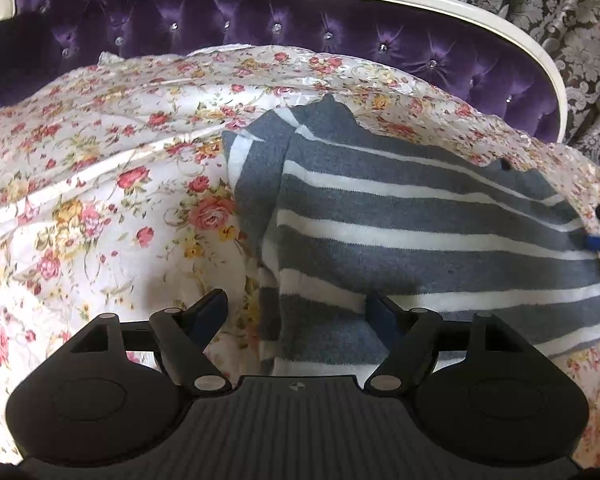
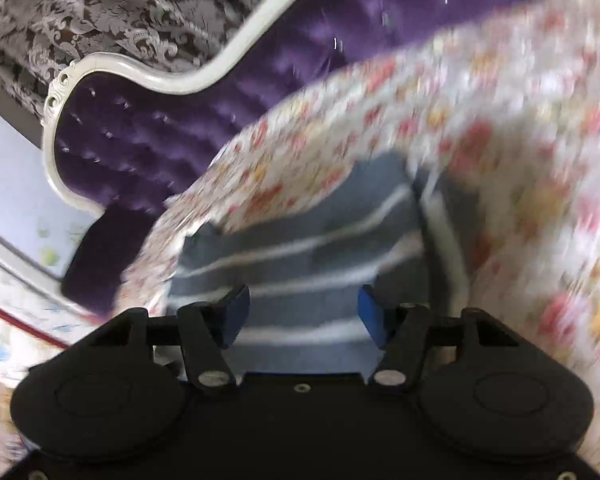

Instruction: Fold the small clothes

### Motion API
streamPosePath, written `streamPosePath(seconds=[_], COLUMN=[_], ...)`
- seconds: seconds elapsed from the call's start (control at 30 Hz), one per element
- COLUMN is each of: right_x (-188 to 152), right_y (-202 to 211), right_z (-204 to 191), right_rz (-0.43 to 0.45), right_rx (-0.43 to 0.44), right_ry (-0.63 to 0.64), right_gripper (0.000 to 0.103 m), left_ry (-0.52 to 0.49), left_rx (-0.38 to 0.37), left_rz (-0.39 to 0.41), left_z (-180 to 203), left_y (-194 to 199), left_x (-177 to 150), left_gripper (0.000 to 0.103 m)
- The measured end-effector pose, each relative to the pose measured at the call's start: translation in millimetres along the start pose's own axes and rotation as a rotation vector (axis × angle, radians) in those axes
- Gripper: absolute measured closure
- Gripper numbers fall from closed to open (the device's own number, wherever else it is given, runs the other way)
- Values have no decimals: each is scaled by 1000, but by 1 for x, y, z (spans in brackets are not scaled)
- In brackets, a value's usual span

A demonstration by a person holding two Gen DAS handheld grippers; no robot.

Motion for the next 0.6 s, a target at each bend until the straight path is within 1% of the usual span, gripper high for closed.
streamPosePath(seconds=[0.03, 0.1, 0.13, 0.17, 0.3, 0.37, 0.43, 0.47, 0.53, 0.6], right_x=[-1, -2, -3, -3, -2, -1, 1, 2, 8, 13], right_y=[-1, -1, -1, -1, 7, 10, 17, 22, 32, 37], right_z=[3, 9, 13, 16, 28, 29, 27, 25, 28, 36], right_rz=[-21, -49, -70, -89, -119, -124, -97, -65, 6, 43], right_rx=[-11, -88, -128, -144, -131, -133, -153, -157, -145, -127], right_ry=[-6, 18, 35, 42, 37, 45, 67, 69, 38, -5], right_gripper=[37, 38, 42, 45, 49, 48, 42, 42, 40, 34], left_ry=[3, -2, -7, -15, -47, -46, -49, -48, -48, -50], left_rx=[-2, -1, 5, 9, 22, 20, 17, 20, 38, 42], left_rz=[-3, -22, -34, -39, -50, -51, -46, -37, 4, 55], left_z=[0, -1, -1, -1, 0, -1, -3, -4, -6, -5], left_y=[1, 1, 0, 0, 1, 3, 6, 8, 16, 26], left_x=[0, -3, -5, -7, -11, -12, -12, -11, -8, -3], left_gripper=[28, 28, 28, 28, 28, 28, 28, 28, 29, 29])
Point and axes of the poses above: each gripper's, at about its wrist camera, not at the fingertips, and y roughly against the way its jaws point, z to its right, x to its top, the point moved 4 cm from there along -y, roughly the way its jaws point, and after that the axes turned 2 degrees about -y, right-handed, at the moved point
